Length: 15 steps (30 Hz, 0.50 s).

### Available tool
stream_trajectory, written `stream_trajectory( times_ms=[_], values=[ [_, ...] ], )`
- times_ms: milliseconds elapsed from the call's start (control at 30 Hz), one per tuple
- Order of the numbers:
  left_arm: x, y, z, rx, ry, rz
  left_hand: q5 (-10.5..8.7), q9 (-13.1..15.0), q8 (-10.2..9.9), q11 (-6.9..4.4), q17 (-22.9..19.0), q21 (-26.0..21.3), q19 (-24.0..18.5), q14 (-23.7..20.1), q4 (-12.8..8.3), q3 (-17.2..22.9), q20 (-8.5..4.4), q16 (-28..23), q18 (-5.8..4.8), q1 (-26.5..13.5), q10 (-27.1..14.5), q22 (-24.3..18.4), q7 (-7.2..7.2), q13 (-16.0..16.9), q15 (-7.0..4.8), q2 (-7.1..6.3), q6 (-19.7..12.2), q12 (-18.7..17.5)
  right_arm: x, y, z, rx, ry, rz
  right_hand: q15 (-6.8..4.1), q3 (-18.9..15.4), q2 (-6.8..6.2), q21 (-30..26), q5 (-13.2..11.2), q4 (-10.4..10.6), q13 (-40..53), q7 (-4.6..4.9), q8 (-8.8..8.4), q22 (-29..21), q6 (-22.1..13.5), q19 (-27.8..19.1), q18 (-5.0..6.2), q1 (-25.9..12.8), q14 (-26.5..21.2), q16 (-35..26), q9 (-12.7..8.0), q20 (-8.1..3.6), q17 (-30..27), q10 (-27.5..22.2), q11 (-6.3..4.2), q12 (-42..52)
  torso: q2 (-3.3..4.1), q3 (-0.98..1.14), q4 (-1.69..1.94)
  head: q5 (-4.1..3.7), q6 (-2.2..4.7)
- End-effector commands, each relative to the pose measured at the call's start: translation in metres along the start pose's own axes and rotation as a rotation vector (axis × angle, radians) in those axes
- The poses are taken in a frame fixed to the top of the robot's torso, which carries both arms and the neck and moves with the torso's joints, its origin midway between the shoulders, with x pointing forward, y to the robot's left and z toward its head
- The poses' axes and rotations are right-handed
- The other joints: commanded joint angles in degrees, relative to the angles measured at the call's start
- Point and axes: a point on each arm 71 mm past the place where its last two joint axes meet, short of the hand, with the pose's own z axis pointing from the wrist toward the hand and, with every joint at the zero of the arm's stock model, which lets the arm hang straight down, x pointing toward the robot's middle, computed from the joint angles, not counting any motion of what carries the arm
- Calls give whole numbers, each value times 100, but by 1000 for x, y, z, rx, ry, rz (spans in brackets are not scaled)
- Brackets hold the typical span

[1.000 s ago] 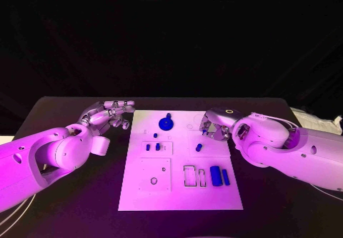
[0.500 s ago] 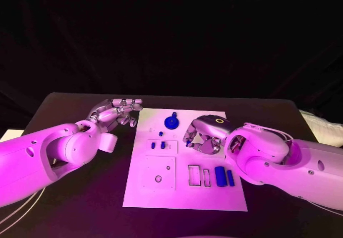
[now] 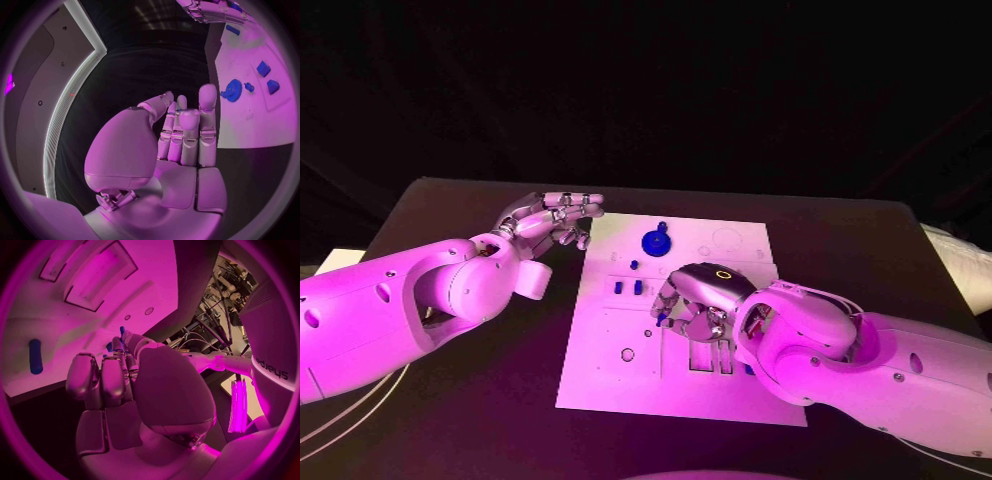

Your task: Assemble the parts on the task board

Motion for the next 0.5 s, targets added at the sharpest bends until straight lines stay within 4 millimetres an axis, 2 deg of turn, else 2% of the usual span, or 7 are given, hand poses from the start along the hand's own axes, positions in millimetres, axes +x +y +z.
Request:
stream_trajectory(
  times_ms=[33,200,500],
  values=[
    [4,-1,1,10,28,-4,17,-6,-4,11,-6,-18,-42,-54,5,-24,1,-13,34,33,-41,-5,35,8,5,38,-24,32,3,1,2,-17,-1,-17,-1,28,5,20,24,5,4,35,-16,-7,-16,9,-93,-70,170,28,5,15,-5,14,33,-19,2,7,-5,30,-8],
    [5,0,1,8,33,-5,16,-8,-5,15,-5,-17,-41,-54,5,-32,1,-12,33,31,-48,-5,38,8,7,37,-28,34,6,2,4,-18,3,-21,0,31,5,25,25,3,5,39,-16,1,-17,13,-95,-76,171,33,5,16,2,13,35,-19,12,3,-12,42,-24],
    [6,0,1,8,35,-6,15,-8,-6,15,-4,-18,-41,-54,6,-32,1,-11,33,31,-48,-6,39,8,7,37,-29,34,11,7,8,-31,12,-16,2,34,4,25,26,0,5,42,-17,0,-18,13,-95,-83,171,34,5,18,3,13,38,-19,13,14,-12,74,-70]
  ],
)
